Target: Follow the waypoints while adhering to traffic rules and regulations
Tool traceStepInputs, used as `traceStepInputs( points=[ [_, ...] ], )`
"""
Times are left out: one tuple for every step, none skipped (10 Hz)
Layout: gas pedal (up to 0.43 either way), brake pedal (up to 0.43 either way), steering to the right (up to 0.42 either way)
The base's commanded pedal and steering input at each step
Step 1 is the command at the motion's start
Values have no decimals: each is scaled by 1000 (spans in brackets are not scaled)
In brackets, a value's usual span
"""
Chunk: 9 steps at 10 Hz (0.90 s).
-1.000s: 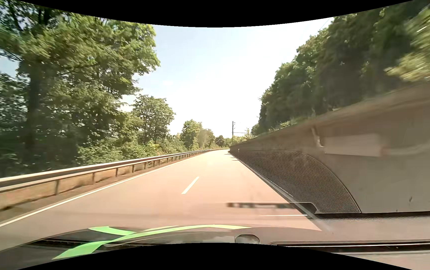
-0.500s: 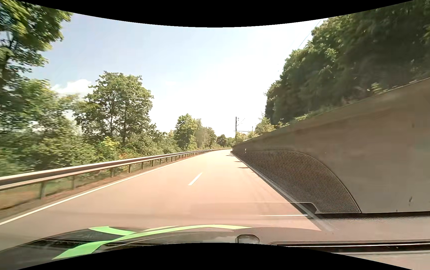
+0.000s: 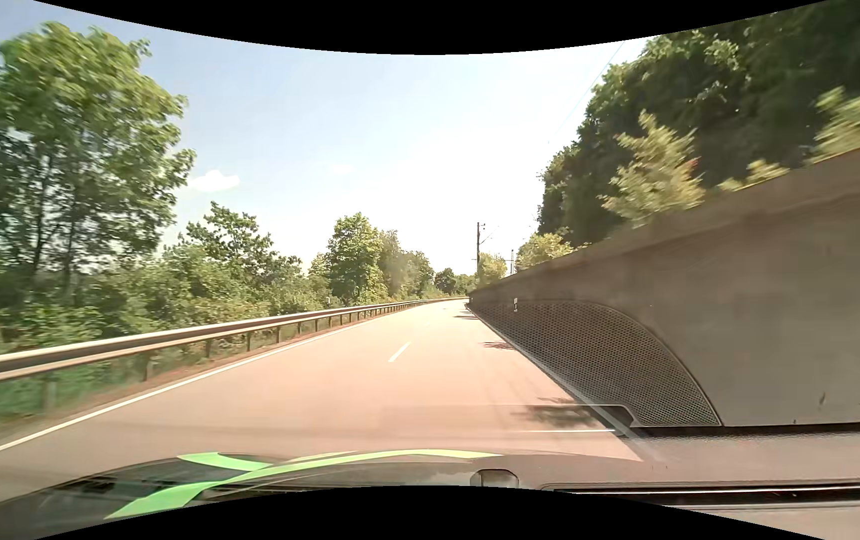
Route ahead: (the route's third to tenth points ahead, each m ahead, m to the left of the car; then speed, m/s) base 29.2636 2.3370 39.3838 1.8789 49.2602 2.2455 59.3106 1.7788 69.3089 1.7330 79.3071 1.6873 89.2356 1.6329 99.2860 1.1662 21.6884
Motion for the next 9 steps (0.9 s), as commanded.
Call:
traceStepInputs(
  points=[
    [311, 0, -5],
    [311, 0, -5],
    [287, 0, -5],
    [240, 0, -5],
    [228, 0, -5],
    [228, 0, -4],
    [240, 0, -4],
    [248, 0, -3],
    [268, 0, -2]
  ],
)
